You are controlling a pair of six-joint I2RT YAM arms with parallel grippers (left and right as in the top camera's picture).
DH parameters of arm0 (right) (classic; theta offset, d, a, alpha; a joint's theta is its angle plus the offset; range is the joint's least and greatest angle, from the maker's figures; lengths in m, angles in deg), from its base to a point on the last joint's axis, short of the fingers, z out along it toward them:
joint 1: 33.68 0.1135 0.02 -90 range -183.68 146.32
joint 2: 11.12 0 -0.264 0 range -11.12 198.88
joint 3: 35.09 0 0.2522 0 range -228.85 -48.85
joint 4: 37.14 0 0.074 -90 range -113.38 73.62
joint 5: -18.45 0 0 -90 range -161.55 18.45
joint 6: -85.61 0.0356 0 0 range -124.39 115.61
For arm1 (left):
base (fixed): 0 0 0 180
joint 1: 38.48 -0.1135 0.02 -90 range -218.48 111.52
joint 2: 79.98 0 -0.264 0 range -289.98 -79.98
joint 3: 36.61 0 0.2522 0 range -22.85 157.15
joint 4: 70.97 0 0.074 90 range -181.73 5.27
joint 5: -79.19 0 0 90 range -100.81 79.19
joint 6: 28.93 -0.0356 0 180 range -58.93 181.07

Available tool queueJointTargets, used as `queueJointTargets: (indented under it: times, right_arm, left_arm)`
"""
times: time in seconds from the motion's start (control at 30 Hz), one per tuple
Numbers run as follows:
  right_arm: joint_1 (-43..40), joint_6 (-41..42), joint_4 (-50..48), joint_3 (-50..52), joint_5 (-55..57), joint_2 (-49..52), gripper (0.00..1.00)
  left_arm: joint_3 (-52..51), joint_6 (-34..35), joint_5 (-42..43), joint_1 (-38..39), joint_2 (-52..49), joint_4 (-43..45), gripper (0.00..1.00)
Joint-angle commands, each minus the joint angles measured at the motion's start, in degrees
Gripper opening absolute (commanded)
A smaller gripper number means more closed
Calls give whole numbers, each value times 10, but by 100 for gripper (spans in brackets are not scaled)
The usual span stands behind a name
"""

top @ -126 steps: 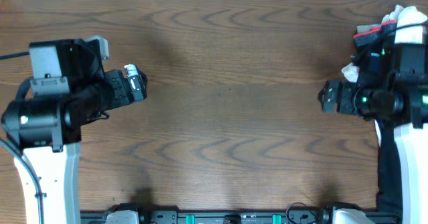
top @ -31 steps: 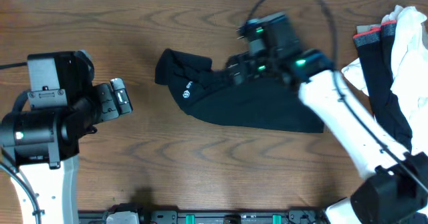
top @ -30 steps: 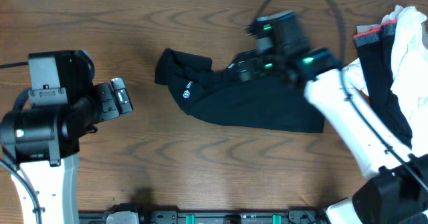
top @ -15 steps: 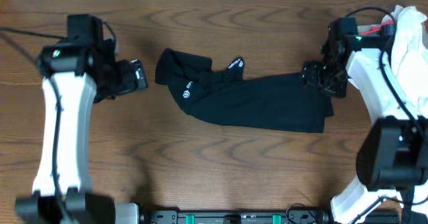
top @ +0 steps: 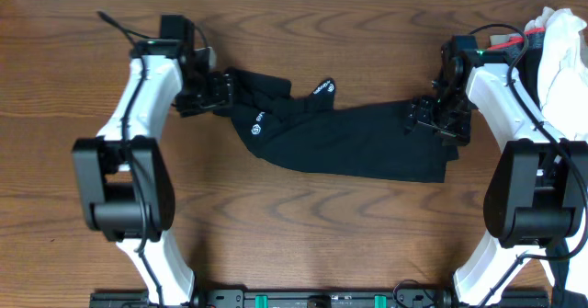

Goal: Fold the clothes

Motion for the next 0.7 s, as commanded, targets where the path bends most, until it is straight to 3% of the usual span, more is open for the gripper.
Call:
queueJointTargets:
  times: [0.0,0.07,0.13,0.17,0.2,0.4,0.57,0.67]
  right_arm:
    - [-1,-11,4,-1,-3,6,86]
    - [0,-11,4,0,-3,6,87]
    - [2,-11,-2,7,-3,6,87]
    - [3,-11,-6,12,-3,6,87]
    - [3,-10,-15,21,-3,6,87]
    - [3,5,-47,80,-3,6,77]
    - [3,5,-85,119,-3,6,68]
    - [4,4,-134,148,-21,6,51]
  left_arm:
    - [2,-9,10,20,-25,26,73]
    - [2,-9,10,28,-35,43,71]
    - [2,-9,10,32,-42,55,56]
    - [2,-9,7,33,-44,58,38]
    - [2,-9,-5,33,-44,56,6]
    - [3,32,-145,11,-3,-12,6]
    - [3,40,-160,-23,62,-43,6]
    - [3,67,-179,-43,109,-57,6]
